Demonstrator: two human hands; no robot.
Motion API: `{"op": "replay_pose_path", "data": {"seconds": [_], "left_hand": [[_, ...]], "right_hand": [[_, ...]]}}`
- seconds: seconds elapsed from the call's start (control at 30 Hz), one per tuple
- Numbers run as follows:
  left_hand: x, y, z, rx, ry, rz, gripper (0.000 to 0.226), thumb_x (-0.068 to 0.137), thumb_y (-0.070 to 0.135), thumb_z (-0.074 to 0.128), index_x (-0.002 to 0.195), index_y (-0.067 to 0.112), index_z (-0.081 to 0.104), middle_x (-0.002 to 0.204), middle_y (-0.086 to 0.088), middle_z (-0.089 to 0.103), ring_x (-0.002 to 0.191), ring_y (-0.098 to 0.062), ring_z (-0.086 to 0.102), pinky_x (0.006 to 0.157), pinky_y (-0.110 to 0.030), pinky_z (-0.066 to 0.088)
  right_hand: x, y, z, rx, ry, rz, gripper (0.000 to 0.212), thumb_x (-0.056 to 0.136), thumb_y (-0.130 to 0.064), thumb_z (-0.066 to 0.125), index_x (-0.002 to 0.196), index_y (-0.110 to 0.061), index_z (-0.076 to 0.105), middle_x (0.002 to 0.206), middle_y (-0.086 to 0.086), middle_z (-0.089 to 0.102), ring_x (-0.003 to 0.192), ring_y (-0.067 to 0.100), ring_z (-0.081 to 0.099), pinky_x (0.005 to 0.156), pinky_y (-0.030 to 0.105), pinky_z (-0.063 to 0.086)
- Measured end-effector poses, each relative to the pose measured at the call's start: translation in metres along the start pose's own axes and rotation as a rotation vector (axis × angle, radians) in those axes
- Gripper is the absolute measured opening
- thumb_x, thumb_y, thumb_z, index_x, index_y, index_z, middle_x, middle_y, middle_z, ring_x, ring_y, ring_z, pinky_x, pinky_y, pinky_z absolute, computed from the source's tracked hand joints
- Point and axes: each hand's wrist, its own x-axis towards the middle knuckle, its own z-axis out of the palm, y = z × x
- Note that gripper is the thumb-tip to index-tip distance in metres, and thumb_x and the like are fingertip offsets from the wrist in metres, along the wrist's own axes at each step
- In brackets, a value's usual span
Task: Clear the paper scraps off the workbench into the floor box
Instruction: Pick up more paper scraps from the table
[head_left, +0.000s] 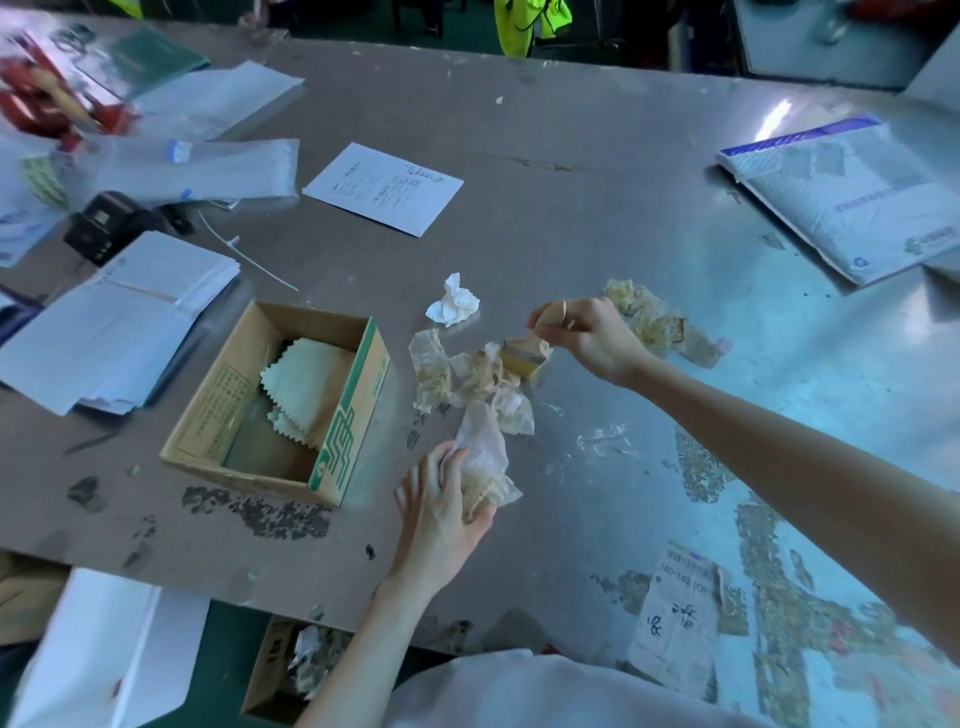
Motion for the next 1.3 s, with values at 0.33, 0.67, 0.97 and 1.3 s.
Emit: {"op": "replay_pose_path", "data": {"seconds": [0.33,0.67,0.97,1.3], "left_hand": [[-0.002,0.001,-0.001,-0.011,0.008,0.003,0.060,0.078,0.042,0.066,0.128,0.023,0.039,0.136,-0.003,0.040,0.122,-0.024,0.039,0.093,-0.044,0.035],[-0.005,-0.001,0.003,-0.023,0.002,0.003,0.059,0.080,0.037,0.066,0.130,0.020,0.040,0.136,-0.004,0.040,0.123,-0.024,0.038,0.096,-0.041,0.030],[-0.005,0.002,0.004,-0.014,-0.012,0.004,0.054,0.081,0.037,0.065,0.128,0.021,0.043,0.136,-0.003,0.040,0.121,-0.025,0.040,0.092,-0.042,0.031],[-0.006,0.003,0.004,0.011,-0.020,0.010,0.054,0.082,0.036,0.064,0.129,0.020,0.042,0.137,-0.004,0.040,0.120,-0.026,0.039,0.089,-0.042,0.030]], "right_hand": [[-0.001,0.002,0.009,-0.105,0.082,-0.062,0.022,0.087,-0.012,0.062,0.107,-0.015,0.071,0.085,0.002,0.063,0.071,0.019,0.055,0.066,0.026,0.039],[-0.041,-0.009,0.026,-0.067,-0.041,-0.104,0.016,0.087,-0.016,0.061,0.099,-0.013,0.072,0.083,-0.001,0.064,0.072,0.021,0.056,0.068,0.018,0.039],[-0.083,-0.014,0.027,0.032,0.143,-0.054,0.013,0.087,-0.018,0.060,0.089,-0.013,0.072,0.095,-0.004,0.071,0.078,0.004,0.055,0.067,0.008,0.035],[-0.106,-0.010,0.032,0.002,0.140,-0.019,0.017,0.087,-0.022,0.060,0.098,-0.015,0.071,0.089,-0.002,0.069,0.074,0.014,0.056,0.065,0.011,0.037]]}}
